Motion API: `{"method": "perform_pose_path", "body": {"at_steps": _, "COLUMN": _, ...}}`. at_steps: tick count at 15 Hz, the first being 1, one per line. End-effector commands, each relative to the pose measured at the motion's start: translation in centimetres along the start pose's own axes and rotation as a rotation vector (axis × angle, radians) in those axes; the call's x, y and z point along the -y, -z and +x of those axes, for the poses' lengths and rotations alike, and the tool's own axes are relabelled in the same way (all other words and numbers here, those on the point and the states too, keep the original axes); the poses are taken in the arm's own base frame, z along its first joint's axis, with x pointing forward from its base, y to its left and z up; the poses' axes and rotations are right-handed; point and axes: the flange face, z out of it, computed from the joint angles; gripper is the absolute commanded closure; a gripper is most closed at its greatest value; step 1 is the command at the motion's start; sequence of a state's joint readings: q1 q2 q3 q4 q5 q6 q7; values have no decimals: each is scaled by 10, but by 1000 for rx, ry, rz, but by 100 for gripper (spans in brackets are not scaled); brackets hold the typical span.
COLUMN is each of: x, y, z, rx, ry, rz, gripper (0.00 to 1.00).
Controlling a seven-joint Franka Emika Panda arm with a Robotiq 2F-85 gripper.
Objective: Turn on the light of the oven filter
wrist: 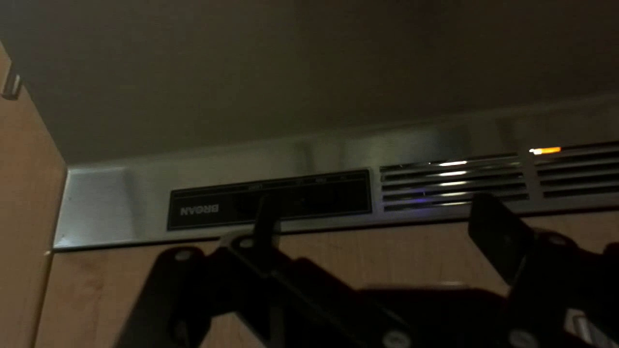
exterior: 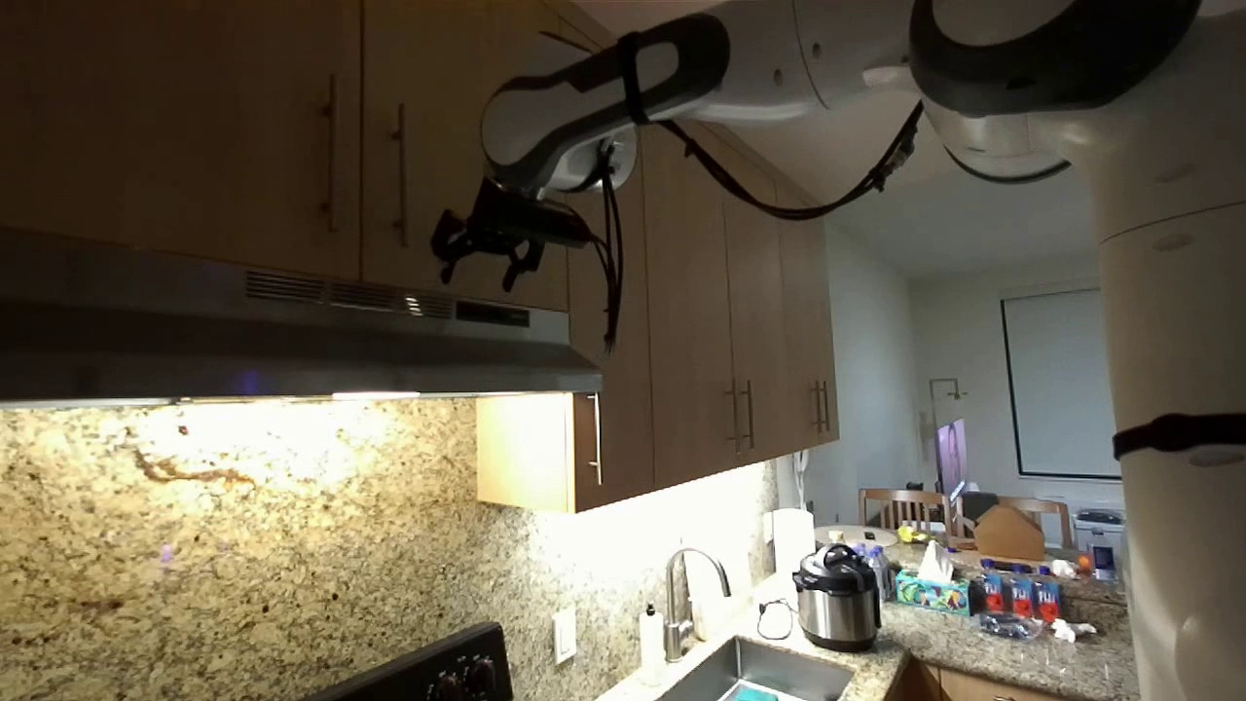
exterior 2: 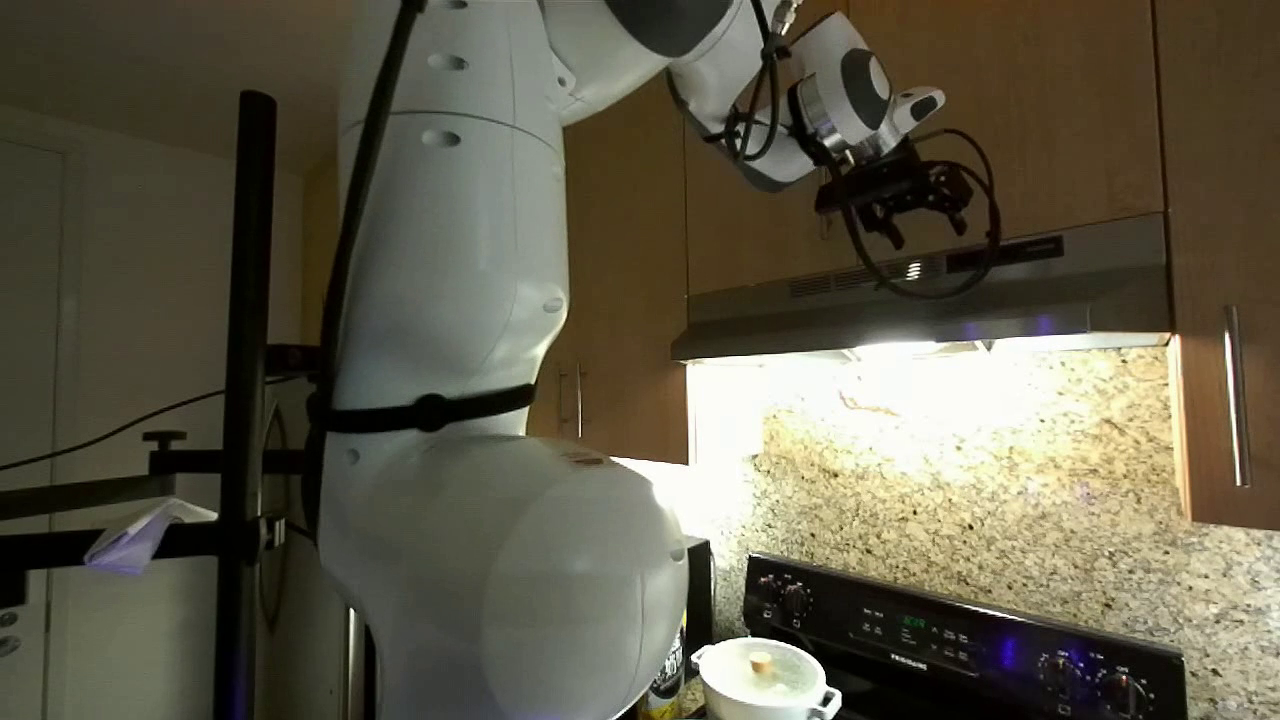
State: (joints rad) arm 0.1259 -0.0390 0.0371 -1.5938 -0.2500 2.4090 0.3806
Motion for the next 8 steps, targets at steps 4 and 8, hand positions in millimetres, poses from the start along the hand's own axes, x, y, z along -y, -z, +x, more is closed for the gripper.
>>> {"method": "perform_pose_path", "body": {"at_steps": 4, "x": 30, "y": 22, "z": -61, "rx": 48, "ry": -146, "rz": -175, "gripper": 0}}
{"method": "perform_pose_path", "body": {"at_steps": 8, "x": 48, "y": 14, "z": -103, "rx": 142, "ry": -189, "rz": -250, "gripper": 0}}
